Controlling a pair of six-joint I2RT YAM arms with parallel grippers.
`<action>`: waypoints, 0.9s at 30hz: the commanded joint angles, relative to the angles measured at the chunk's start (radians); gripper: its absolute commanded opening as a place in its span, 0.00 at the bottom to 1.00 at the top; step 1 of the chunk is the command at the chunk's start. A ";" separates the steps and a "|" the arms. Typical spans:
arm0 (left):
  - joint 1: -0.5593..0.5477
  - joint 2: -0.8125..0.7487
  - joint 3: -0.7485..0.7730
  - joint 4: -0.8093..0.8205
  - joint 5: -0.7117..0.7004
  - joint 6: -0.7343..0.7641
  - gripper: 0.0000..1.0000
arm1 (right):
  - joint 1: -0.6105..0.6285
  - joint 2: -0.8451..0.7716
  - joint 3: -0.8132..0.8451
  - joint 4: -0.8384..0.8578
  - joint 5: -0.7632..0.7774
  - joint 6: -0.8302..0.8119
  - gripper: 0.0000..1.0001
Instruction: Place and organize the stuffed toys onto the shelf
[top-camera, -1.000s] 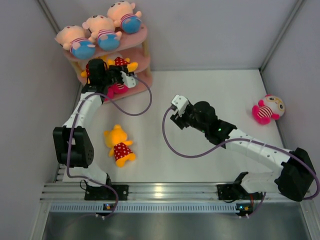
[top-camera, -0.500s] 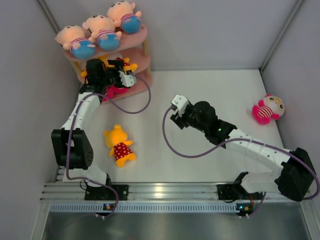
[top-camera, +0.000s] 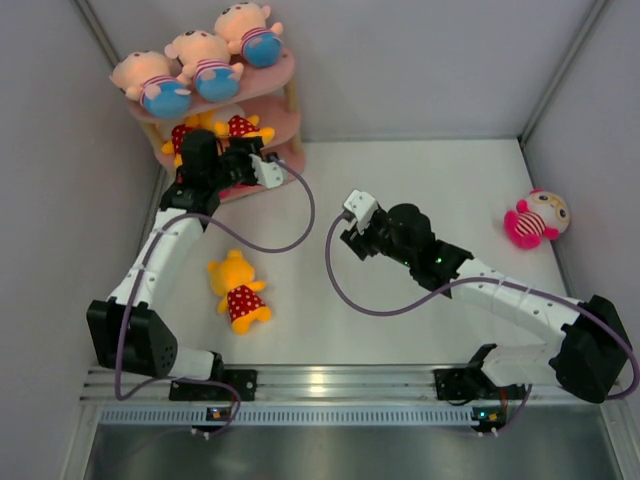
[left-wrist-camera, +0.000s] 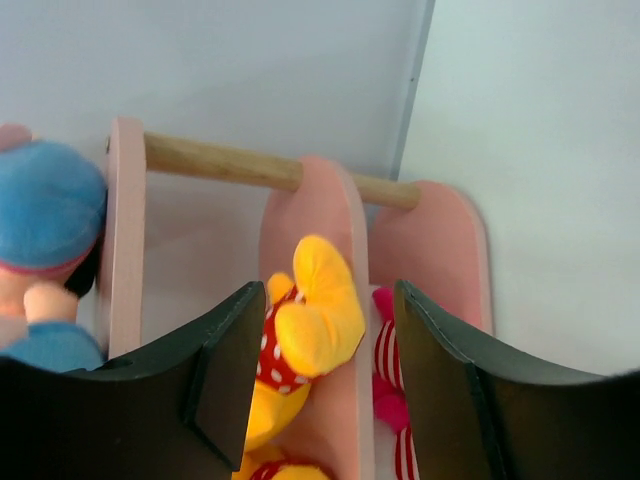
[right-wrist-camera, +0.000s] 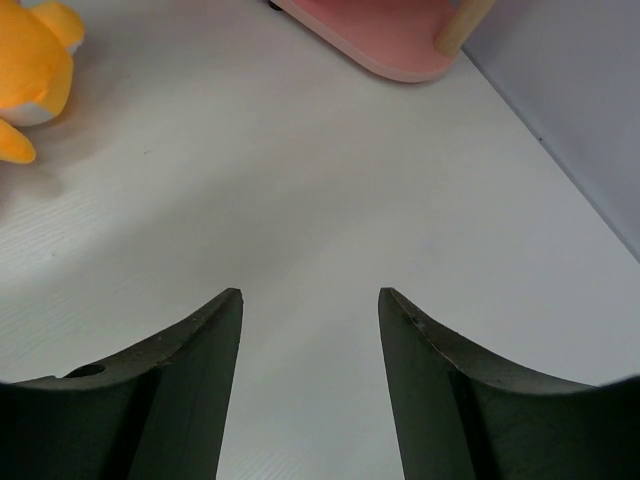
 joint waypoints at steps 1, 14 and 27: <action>-0.189 0.030 0.083 -0.020 -0.276 -0.153 0.59 | -0.014 -0.031 -0.005 0.057 -0.038 0.023 0.57; -0.319 0.477 0.502 0.030 -0.785 -0.535 0.61 | -0.015 -0.264 -0.144 -0.032 0.103 0.051 0.59; -0.313 0.657 0.593 0.179 -1.000 -0.461 0.48 | -0.026 -0.339 -0.180 -0.084 0.138 0.086 0.59</action>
